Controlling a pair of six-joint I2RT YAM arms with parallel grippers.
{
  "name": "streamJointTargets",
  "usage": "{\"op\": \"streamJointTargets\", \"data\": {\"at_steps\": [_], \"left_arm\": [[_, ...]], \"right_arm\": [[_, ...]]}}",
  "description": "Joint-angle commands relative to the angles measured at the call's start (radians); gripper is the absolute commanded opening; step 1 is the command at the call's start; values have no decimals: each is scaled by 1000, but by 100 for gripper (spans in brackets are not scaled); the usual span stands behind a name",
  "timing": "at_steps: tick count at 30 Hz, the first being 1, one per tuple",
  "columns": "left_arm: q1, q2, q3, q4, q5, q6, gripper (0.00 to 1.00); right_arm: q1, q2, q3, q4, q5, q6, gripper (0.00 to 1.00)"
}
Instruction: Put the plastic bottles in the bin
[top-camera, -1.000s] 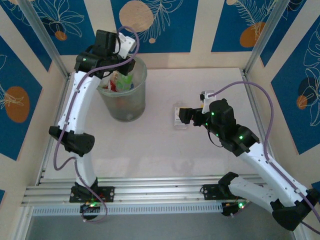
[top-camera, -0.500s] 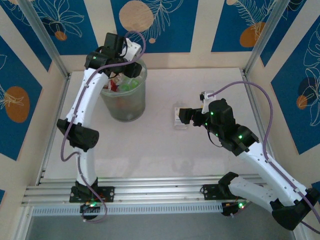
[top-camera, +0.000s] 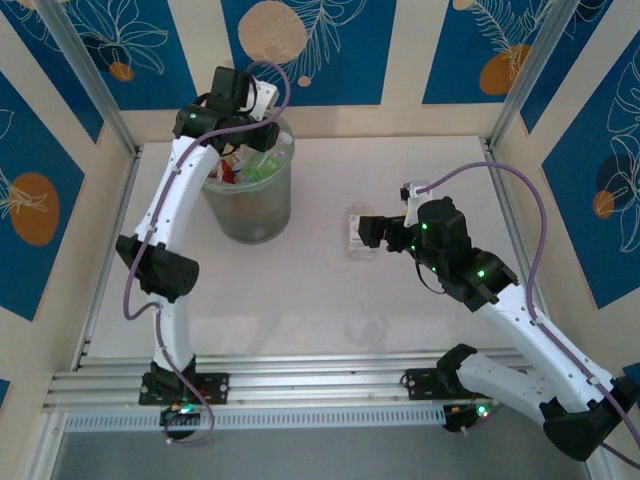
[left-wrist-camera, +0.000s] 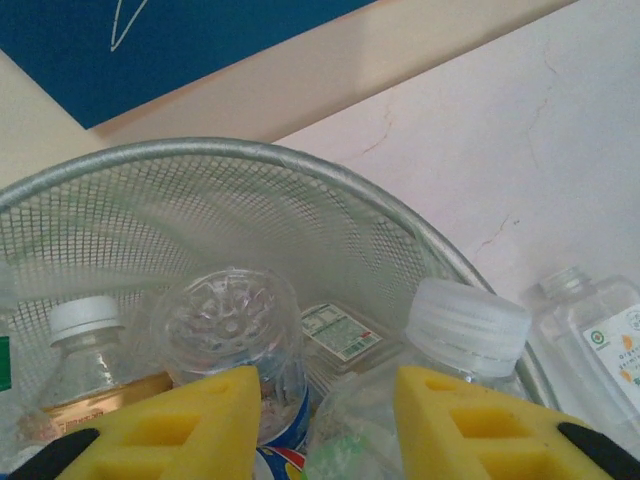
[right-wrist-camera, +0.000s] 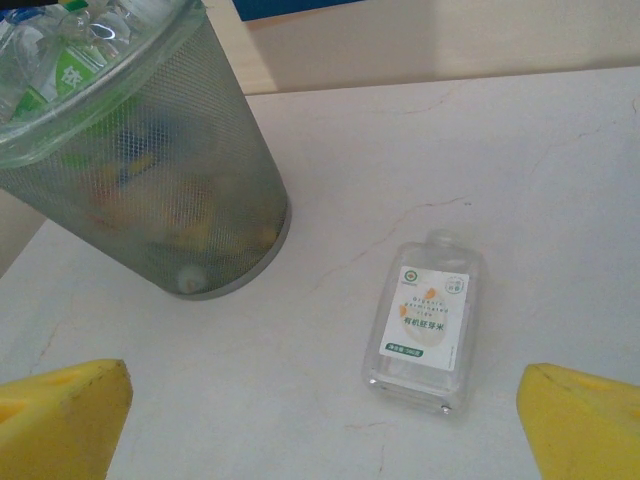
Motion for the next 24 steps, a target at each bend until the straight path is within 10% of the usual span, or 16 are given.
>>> {"op": "streamJointTargets", "data": {"at_steps": [1, 24], "left_arm": [[0, -54, -42, 37, 24, -32, 39], [-68, -138, -215, 118, 9, -66, 54]], "right_arm": [[-8, -1, 27, 8, -11, 10, 99], [-20, 9, 13, 24, -31, 27, 99]]}}
